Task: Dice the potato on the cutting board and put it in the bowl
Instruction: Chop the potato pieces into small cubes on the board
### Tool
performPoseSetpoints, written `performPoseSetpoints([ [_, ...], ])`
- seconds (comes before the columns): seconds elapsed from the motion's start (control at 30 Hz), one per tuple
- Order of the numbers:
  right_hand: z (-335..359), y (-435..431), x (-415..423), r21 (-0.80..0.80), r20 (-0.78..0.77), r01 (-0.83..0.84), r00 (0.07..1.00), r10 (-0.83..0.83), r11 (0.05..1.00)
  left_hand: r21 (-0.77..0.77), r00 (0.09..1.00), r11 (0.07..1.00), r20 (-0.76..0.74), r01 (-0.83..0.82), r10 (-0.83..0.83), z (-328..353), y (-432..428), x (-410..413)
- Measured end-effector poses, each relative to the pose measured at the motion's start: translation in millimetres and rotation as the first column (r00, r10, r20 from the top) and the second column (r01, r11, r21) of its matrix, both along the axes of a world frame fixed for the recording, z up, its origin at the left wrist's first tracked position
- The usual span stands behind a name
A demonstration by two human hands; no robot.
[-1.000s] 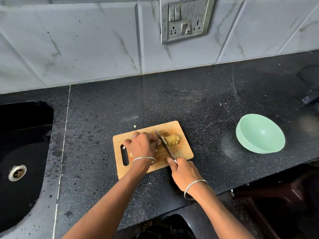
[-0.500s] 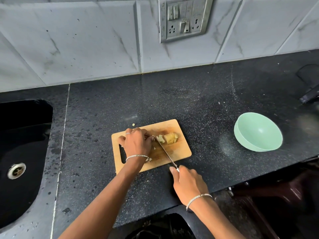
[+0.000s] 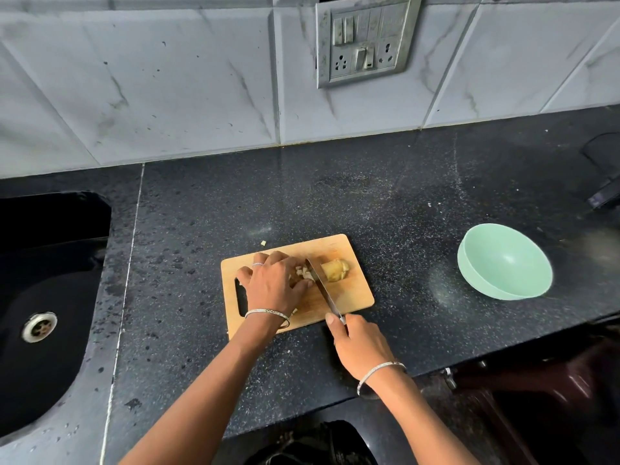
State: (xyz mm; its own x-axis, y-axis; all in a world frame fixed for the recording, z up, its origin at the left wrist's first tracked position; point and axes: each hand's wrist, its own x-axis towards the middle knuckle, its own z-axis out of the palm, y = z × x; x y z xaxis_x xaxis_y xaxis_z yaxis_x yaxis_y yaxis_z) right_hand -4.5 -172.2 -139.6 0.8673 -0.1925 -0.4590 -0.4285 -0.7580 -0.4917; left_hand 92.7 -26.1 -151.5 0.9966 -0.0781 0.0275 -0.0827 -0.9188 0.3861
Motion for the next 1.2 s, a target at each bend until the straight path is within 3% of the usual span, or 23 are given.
performPoseSetpoints([
  [0.13,-2,-10,1,0.062,0.019,0.043,0.999,-0.044,0.997,-0.008,0.999,1.0,0.047,0.003,-0.002,-4,-1,3],
  [0.3,-1,-13,-2,-0.017,0.003,0.027,1.0,-0.027,0.999,-0.025,0.992,1.0,0.127,0.003,0.001,-1,3,1],
  [0.53,-8,4,-4,0.052,-0.002,-0.046,0.999,0.046,0.998,0.035,0.989,0.998,0.138,-0.057,0.052,2,11,-4],
  [0.83,-3,-11,-3,0.043,0.06,-0.019,0.998,0.017,0.999,-0.072,0.985,0.986,0.066,-0.153,0.158,1,21,-3],
  [1.2,-9,-8,-8,-0.008,0.024,-0.037,0.999,0.037,0.999,-0.009,0.999,0.999,0.0,0.039,-0.039,5,15,6],
])
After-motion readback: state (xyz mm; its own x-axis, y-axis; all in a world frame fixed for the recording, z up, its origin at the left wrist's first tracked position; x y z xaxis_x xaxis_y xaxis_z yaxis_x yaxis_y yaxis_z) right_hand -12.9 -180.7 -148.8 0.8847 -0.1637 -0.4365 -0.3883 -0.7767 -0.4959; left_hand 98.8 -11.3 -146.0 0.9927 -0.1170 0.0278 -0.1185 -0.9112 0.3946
